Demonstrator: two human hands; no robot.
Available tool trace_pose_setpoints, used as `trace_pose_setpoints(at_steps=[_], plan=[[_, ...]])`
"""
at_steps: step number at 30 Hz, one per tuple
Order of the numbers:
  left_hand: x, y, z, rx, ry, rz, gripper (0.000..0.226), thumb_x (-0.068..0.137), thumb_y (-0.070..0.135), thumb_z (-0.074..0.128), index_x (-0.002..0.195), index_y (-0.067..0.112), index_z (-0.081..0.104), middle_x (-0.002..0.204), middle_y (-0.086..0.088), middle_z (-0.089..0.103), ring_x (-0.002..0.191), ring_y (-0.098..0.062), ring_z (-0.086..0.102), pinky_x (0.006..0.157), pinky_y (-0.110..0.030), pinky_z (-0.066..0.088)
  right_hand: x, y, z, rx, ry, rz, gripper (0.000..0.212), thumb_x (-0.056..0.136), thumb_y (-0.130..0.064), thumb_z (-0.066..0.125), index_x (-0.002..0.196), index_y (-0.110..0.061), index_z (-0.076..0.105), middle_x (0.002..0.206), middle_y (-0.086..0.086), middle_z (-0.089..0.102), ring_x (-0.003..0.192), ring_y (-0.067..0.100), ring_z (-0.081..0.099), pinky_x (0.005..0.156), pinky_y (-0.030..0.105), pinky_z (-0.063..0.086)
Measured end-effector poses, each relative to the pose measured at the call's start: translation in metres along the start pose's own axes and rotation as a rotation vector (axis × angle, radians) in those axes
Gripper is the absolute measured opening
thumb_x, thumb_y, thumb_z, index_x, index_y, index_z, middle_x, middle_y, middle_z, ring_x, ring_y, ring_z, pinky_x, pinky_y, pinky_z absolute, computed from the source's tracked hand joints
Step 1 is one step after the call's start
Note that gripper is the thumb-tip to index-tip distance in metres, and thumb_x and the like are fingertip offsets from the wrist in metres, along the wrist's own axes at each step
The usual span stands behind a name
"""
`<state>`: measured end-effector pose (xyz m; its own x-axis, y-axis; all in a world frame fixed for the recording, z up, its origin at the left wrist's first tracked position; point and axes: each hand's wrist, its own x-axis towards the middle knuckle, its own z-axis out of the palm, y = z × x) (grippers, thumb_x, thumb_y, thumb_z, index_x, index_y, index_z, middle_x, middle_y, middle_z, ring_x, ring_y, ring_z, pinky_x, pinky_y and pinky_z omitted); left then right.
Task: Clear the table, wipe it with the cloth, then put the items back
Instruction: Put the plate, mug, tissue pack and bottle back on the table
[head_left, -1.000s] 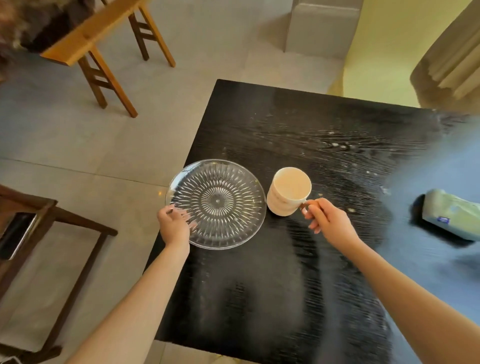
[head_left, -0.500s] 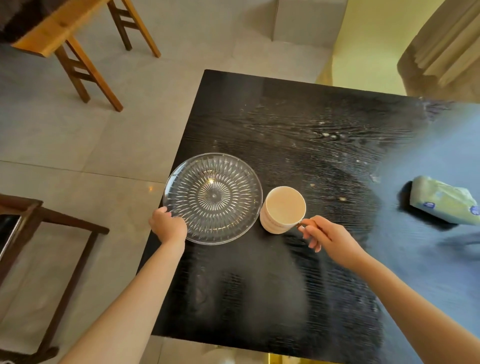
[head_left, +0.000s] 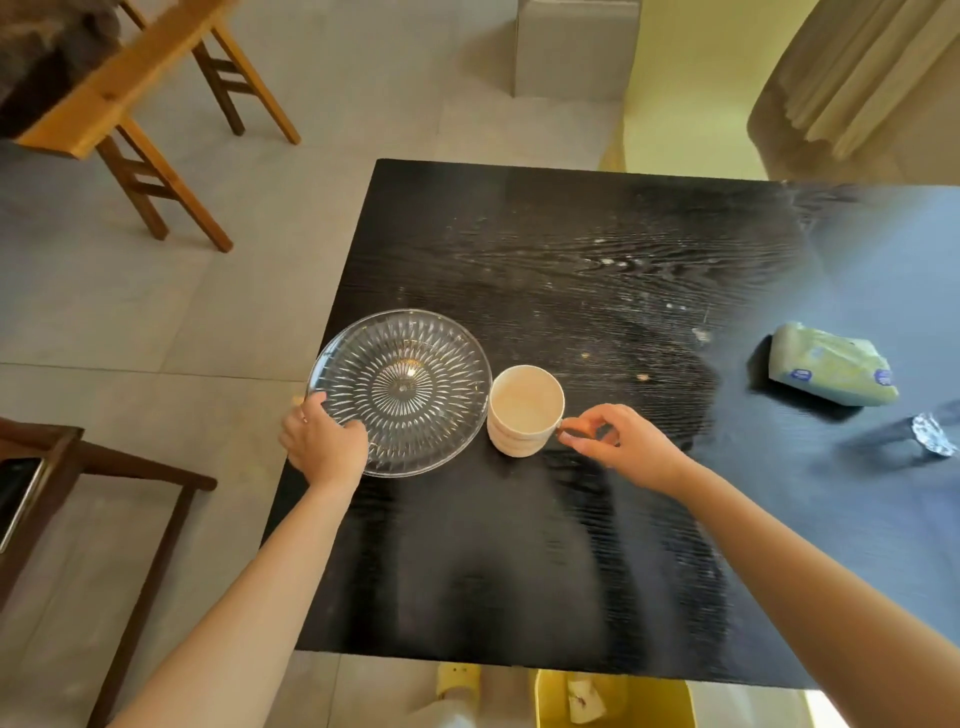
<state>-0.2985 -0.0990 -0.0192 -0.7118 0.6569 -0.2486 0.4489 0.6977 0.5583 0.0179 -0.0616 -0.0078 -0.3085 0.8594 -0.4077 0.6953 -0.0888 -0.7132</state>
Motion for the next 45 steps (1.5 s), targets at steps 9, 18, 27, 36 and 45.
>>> trace_pose_setpoints(at_steps=[9,18,27,36,45], plan=[[-0.092,0.089,-0.003,0.251,-0.345,0.385,0.035,0.092,0.021,0.049,0.126,0.015,0.053,0.139,-0.01,0.04,0.126,-0.028,0.043,0.102,-0.038,0.037,-0.05,0.026,-0.1,-0.314,-0.324,0.361,0.055,0.092,-0.043,0.051,0.133,-0.008,0.046,0.127,0.018,0.055,0.094,0.021,0.05,0.078,0.034,0.046],[-0.221,0.197,0.011,0.363,-0.689,0.544,0.029,0.095,0.023,0.045,0.117,0.009,0.056,0.11,-0.01,0.056,0.088,-0.024,0.066,0.055,-0.015,0.049,-0.151,0.049,-0.212,-0.3,-0.366,0.575,0.066,0.09,-0.054,0.048,0.146,-0.026,0.031,0.151,0.001,0.037,0.135,0.025,0.042,0.108,0.048,0.038],[-0.305,0.301,0.055,0.595,-0.773,0.735,0.042,0.095,0.031,0.047,0.135,0.015,0.048,0.141,-0.007,0.046,0.123,-0.026,0.05,0.096,-0.04,0.049,-0.205,0.093,-0.288,-0.199,-0.091,0.589,0.066,0.088,-0.057,0.047,0.139,-0.014,0.039,0.14,0.003,0.052,0.121,0.023,0.055,0.093,0.043,0.049],[-0.313,0.368,0.151,0.736,-0.779,0.95,0.054,0.09,0.026,0.054,0.139,0.01,0.04,0.14,-0.011,0.047,0.122,-0.027,0.049,0.094,-0.034,0.044,-0.207,0.155,-0.311,-0.207,0.235,0.605,0.057,0.093,-0.044,0.048,0.131,-0.001,0.049,0.119,0.016,0.057,0.095,0.029,0.053,0.086,0.04,0.048],[-0.266,0.38,0.258,0.821,-0.852,1.055,0.061,0.085,0.023,0.054,0.142,0.019,0.034,0.142,-0.01,0.046,0.127,-0.032,0.045,0.103,-0.04,0.041,-0.143,0.203,-0.298,0.15,0.677,0.597,0.075,0.082,-0.034,0.068,0.14,-0.006,0.03,0.143,0.016,0.042,0.128,0.034,0.045,0.101,0.042,0.038]])
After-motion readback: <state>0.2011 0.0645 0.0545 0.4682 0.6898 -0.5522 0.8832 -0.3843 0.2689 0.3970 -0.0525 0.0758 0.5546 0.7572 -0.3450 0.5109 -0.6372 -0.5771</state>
